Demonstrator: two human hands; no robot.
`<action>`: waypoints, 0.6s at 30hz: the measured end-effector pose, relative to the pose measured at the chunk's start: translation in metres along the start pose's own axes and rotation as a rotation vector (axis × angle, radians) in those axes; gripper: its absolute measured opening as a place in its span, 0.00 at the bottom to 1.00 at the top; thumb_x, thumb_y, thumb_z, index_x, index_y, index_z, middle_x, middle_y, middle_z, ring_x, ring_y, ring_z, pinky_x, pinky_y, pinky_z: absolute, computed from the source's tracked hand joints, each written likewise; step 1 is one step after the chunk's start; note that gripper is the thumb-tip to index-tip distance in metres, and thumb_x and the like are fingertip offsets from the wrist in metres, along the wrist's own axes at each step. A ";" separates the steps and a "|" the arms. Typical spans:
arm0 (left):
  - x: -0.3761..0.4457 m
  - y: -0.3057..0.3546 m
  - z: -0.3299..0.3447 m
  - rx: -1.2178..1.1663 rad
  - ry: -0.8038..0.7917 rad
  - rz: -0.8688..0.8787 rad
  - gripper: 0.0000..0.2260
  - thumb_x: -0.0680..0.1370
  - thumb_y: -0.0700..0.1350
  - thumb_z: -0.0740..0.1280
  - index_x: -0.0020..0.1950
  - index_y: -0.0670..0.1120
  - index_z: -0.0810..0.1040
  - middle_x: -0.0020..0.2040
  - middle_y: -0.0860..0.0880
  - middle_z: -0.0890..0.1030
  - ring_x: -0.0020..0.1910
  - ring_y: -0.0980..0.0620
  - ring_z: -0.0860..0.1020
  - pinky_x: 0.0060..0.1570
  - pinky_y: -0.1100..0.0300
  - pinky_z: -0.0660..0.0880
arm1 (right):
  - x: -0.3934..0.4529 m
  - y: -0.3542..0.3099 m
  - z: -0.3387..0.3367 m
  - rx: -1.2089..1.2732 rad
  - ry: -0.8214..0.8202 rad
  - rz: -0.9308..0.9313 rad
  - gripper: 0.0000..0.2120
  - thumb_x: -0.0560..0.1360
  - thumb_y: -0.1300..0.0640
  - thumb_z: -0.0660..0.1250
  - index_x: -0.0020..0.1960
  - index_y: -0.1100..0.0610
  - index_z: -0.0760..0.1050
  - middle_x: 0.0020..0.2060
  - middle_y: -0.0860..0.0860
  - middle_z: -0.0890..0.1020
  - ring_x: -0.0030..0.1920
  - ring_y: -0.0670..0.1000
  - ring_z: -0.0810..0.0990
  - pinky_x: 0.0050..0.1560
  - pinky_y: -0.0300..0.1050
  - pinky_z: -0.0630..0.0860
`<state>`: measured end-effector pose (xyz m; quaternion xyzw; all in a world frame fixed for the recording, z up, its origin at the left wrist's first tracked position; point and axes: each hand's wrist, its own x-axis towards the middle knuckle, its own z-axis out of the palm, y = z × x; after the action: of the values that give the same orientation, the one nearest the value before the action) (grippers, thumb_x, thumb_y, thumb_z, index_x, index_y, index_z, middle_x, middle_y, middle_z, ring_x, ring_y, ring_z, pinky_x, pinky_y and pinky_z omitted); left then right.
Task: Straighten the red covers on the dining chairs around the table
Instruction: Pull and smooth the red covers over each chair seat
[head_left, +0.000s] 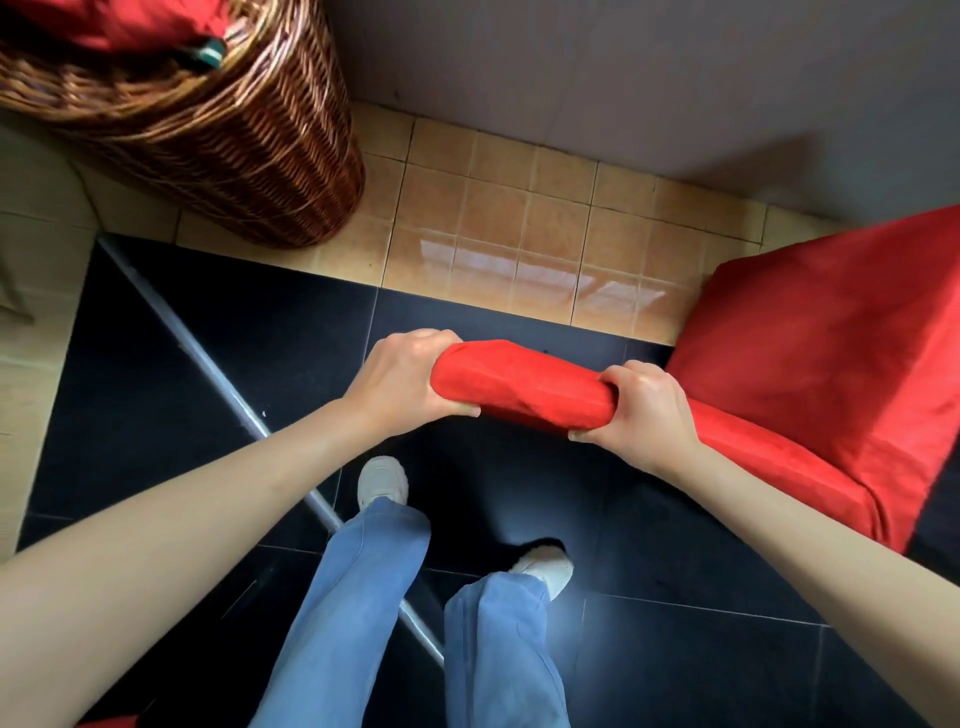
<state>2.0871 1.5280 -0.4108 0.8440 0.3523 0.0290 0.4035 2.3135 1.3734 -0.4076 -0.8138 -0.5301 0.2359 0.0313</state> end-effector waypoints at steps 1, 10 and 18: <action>0.000 0.008 -0.005 -0.002 0.002 0.007 0.28 0.59 0.55 0.82 0.53 0.43 0.81 0.45 0.48 0.83 0.44 0.47 0.80 0.46 0.56 0.74 | -0.003 0.000 -0.007 0.006 0.008 0.007 0.29 0.56 0.44 0.82 0.49 0.59 0.80 0.40 0.54 0.79 0.44 0.57 0.77 0.45 0.48 0.71; -0.028 0.087 -0.012 -0.270 0.106 -0.170 0.40 0.54 0.47 0.85 0.65 0.51 0.76 0.56 0.58 0.76 0.57 0.58 0.72 0.58 0.64 0.66 | -0.049 0.013 -0.072 0.058 0.043 0.023 0.27 0.54 0.47 0.82 0.48 0.58 0.81 0.40 0.52 0.80 0.43 0.56 0.79 0.45 0.45 0.69; -0.050 0.138 -0.009 -0.271 0.119 -0.142 0.30 0.55 0.43 0.85 0.56 0.46 0.82 0.49 0.56 0.81 0.49 0.56 0.79 0.49 0.79 0.67 | -0.088 0.030 -0.101 0.100 0.038 0.023 0.26 0.55 0.46 0.81 0.48 0.57 0.82 0.41 0.52 0.81 0.43 0.55 0.79 0.45 0.46 0.70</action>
<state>2.1254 1.4445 -0.2960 0.7516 0.4270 0.0975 0.4931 2.3523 1.3036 -0.2958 -0.8216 -0.5076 0.2471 0.0793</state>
